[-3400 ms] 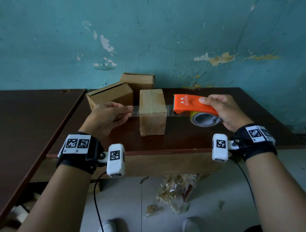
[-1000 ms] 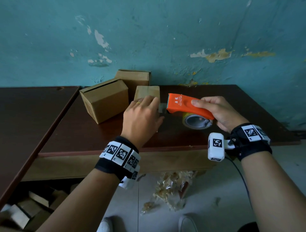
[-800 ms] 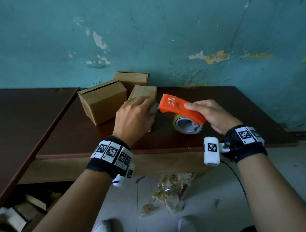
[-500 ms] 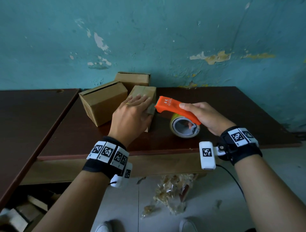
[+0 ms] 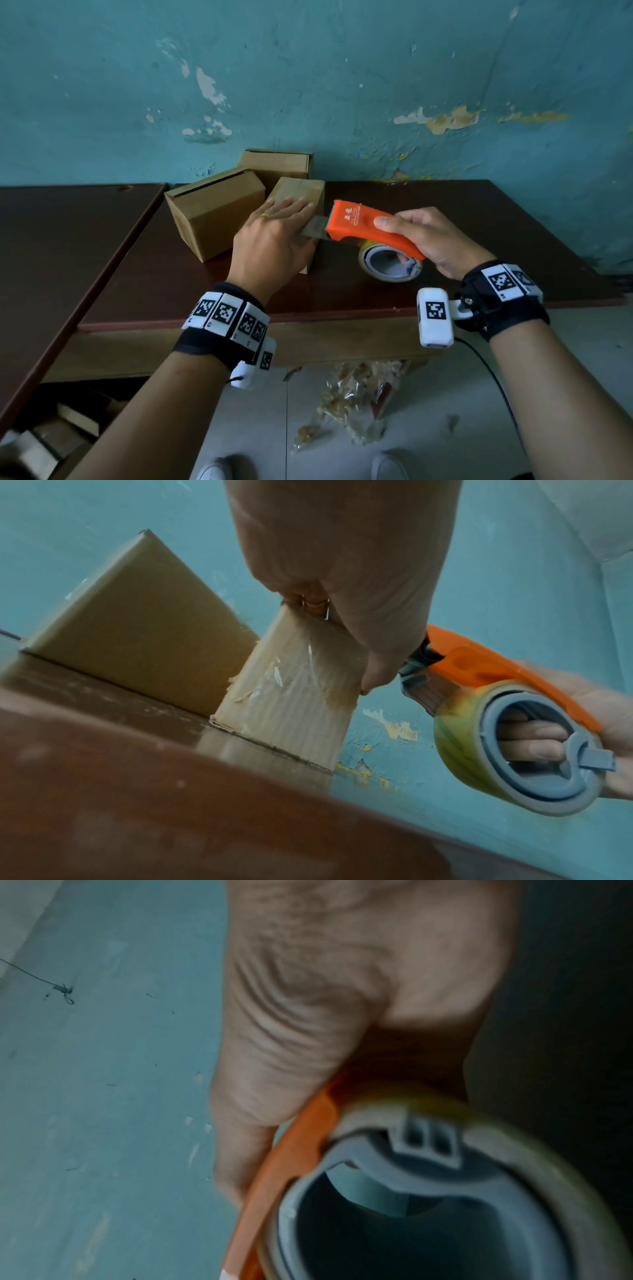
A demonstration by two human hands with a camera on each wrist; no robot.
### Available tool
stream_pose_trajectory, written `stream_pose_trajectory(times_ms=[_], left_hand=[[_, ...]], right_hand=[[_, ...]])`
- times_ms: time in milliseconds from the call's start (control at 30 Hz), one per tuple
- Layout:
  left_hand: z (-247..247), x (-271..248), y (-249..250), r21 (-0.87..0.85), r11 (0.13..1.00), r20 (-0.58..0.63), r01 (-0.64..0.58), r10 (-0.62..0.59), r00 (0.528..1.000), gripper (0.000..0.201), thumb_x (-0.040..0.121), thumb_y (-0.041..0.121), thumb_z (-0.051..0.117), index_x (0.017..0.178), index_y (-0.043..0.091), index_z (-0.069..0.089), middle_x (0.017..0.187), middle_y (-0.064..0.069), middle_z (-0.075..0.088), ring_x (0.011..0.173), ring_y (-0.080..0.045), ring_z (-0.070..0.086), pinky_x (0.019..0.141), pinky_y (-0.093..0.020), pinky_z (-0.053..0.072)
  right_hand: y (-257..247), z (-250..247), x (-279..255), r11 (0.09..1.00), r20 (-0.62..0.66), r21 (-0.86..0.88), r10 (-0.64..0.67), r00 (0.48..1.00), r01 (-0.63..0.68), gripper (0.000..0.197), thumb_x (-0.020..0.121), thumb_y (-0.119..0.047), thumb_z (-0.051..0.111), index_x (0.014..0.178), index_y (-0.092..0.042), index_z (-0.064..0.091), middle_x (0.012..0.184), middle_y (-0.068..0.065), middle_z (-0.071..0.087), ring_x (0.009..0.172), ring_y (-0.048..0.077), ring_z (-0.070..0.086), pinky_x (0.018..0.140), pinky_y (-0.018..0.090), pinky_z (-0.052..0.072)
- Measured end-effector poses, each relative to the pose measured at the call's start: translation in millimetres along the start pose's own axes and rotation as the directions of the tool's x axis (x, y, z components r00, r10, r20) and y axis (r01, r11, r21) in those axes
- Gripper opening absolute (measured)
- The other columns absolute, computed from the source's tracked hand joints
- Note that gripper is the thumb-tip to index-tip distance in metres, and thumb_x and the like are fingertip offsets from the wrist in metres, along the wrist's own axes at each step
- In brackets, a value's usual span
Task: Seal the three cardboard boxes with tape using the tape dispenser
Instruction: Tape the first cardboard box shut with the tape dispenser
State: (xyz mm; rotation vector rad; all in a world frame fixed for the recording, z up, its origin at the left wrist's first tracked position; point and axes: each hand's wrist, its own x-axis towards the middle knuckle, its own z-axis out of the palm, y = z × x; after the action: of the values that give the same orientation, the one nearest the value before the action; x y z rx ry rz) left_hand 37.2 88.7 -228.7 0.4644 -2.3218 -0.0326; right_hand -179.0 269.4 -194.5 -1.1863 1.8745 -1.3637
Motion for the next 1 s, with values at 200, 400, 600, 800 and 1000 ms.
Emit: stream_pose_trajectory(times_ms=[200, 400, 600, 800, 1000], left_hand=[[0, 0, -1, 0.002, 1.0, 0.008, 0.009, -0.009, 1.0, 0.049, 0.091, 0.022, 0.078, 0.14, 0.015, 0.07, 0.143, -0.005, 0.068, 0.138, -0.024, 0.06, 0.119, -0.049, 0.045], [0, 1, 0, -0.002, 1.0, -0.007, 0.018, -0.018, 1.0, 0.047, 0.091, 0.022, 0.08, 0.137, 0.015, 0.072, 0.14, -0.004, 0.07, 0.135, -0.024, 0.063, 0.117, -0.048, 0.047], [1, 1, -1, 0.023, 1.0, -0.006, -0.003, 0.003, 1.0, 0.043, 0.094, 0.025, 0.079, 0.135, 0.013, 0.072, 0.138, -0.006, 0.071, 0.133, -0.026, 0.064, 0.114, -0.049, 0.05], [-4, 3, 1, 0.009, 1.0, 0.001, -0.027, 0.027, 1.0, 0.042, 0.094, 0.021, 0.08, 0.133, 0.01, 0.072, 0.137, -0.008, 0.072, 0.132, -0.027, 0.065, 0.113, -0.046, 0.05], [-4, 2, 1, -0.01, 1.0, 0.051, 0.003, -0.002, 0.999, 0.043, 0.098, 0.026, 0.074, 0.139, 0.012, 0.069, 0.143, -0.008, 0.068, 0.138, -0.028, 0.06, 0.116, -0.051, 0.048]], right_hand=[[5, -13, -5, 1.0, 0.004, 0.002, 0.015, 1.0, -0.015, 0.046, 0.079, -0.057, 0.081, 0.073, -0.012, 0.072, 0.064, 0.007, 0.063, 0.052, 0.016, 0.057, 0.053, 0.022, 0.045], [3, -13, -3, 0.999, 0.023, -0.038, 0.035, 0.999, -0.035, 0.061, 0.073, -0.063, 0.079, 0.081, -0.003, 0.071, 0.066, 0.011, 0.062, 0.052, 0.018, 0.057, 0.051, 0.023, 0.046], [-7, -8, 1, 0.983, 0.038, -0.166, 0.087, 0.995, -0.079, 0.069, 0.087, -0.057, 0.079, 0.09, 0.011, 0.069, 0.069, 0.015, 0.064, 0.06, 0.03, 0.059, 0.052, 0.023, 0.046], [-25, 2, 2, 0.955, 0.027, -0.258, 0.156, 0.987, -0.144, 0.054, 0.087, -0.055, 0.077, 0.08, -0.001, 0.071, 0.06, 0.01, 0.061, 0.047, 0.018, 0.056, 0.056, 0.026, 0.044], [-24, 11, 5, 0.94, 0.015, -0.243, 0.25, 0.968, -0.239, 0.076, 0.072, -0.07, 0.078, 0.092, 0.003, 0.077, 0.086, 0.029, 0.073, 0.06, 0.026, 0.064, 0.072, 0.038, 0.051]])
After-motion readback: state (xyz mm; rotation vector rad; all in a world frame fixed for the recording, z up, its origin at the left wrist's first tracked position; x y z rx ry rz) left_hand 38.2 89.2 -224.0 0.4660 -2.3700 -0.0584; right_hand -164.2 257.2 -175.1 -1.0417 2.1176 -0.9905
